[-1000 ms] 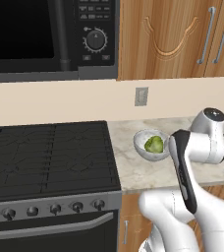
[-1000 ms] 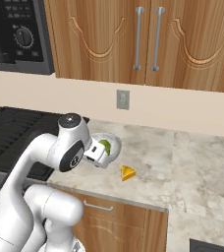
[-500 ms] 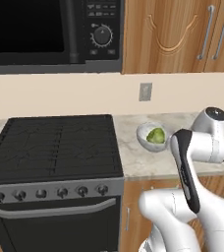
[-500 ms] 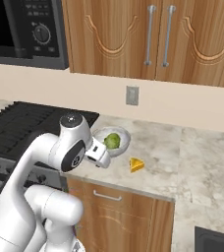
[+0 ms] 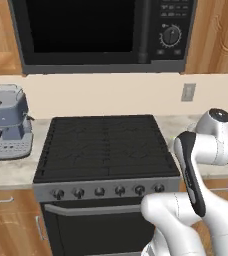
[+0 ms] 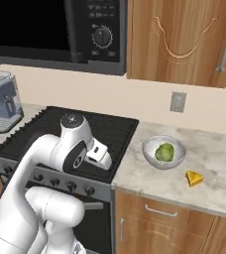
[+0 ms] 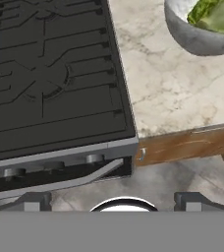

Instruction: Pick the cheese from the fridge and the cheese grater from the cabinet and place them next to the salad bowl.

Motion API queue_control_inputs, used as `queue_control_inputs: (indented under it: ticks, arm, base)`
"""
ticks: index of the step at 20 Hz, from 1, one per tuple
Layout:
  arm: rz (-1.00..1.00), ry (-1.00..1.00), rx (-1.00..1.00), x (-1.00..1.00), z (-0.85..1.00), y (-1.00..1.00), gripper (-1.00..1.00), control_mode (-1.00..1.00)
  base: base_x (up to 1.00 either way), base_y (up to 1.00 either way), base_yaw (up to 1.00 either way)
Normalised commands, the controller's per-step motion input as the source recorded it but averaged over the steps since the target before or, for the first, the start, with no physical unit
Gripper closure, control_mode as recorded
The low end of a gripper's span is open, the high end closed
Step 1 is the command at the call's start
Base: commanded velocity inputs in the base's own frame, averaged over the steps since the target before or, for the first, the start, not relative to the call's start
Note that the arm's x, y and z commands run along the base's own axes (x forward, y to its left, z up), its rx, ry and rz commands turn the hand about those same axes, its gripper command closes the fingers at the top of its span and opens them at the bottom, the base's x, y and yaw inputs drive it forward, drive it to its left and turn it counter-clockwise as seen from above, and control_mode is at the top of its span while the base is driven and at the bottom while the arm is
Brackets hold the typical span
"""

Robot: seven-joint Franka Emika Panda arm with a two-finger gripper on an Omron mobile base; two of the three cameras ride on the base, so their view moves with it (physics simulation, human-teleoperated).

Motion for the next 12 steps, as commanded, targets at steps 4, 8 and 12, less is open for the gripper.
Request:
queue_control_inputs:
  ticks: [4,8,12]
  arm:
    - [0.0,0.0,0.0,0.0,0.0,0.0,-1.0,1.0]
    - [0.0,0.0,0.0,0.0,0.0,0.0,-1.0,1.0]
    - [0.0,0.0,0.0,0.0,0.0,0.0,-1.0,1.0]
  base:
    - [0.07,0.94,0.01]
    - [0.09,0.94,0.0]
    - [0.25,0.91,0.01]
